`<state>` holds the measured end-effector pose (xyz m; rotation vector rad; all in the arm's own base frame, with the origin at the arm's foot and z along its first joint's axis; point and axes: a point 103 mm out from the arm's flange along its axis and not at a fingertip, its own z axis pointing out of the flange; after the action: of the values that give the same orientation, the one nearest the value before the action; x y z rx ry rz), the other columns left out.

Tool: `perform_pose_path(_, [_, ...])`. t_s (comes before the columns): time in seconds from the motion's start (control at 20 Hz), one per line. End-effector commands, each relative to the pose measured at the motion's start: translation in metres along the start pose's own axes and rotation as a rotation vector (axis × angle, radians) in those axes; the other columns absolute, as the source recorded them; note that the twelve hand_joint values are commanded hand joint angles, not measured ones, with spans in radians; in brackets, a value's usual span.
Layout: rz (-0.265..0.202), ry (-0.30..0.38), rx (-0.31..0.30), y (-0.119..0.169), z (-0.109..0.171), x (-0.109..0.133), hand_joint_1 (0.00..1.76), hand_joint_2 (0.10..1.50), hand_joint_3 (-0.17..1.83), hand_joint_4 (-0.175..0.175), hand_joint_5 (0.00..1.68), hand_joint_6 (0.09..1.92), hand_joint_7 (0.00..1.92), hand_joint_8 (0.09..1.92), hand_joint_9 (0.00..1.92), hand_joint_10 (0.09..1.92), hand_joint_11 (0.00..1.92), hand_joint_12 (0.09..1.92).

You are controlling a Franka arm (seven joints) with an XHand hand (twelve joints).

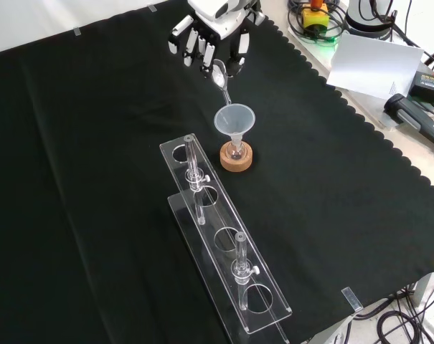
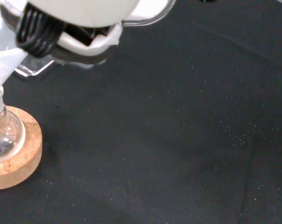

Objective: Pour all the NaCl from the weighing funnel into the round-bottom flask.

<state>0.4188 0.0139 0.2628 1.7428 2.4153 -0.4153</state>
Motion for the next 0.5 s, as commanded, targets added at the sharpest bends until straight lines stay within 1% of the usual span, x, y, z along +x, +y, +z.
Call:
perform_pose_path(0.05, [-0.014,-0.025,-0.001,-0.0010,-0.0026,-0.0017,1.15,0.55,0.71,0.175,1.50,0.25,1.63,0.16,1.08,0.17,0.00,1.43])
perform_pose_path(0.5, [-0.037,-0.070,-0.001,0.0017,-0.0083,0.0037,1.15,0.54,0.73,0.175,1.51,0.25,1.64,0.15,1.09,0.17,0.00,1.43])
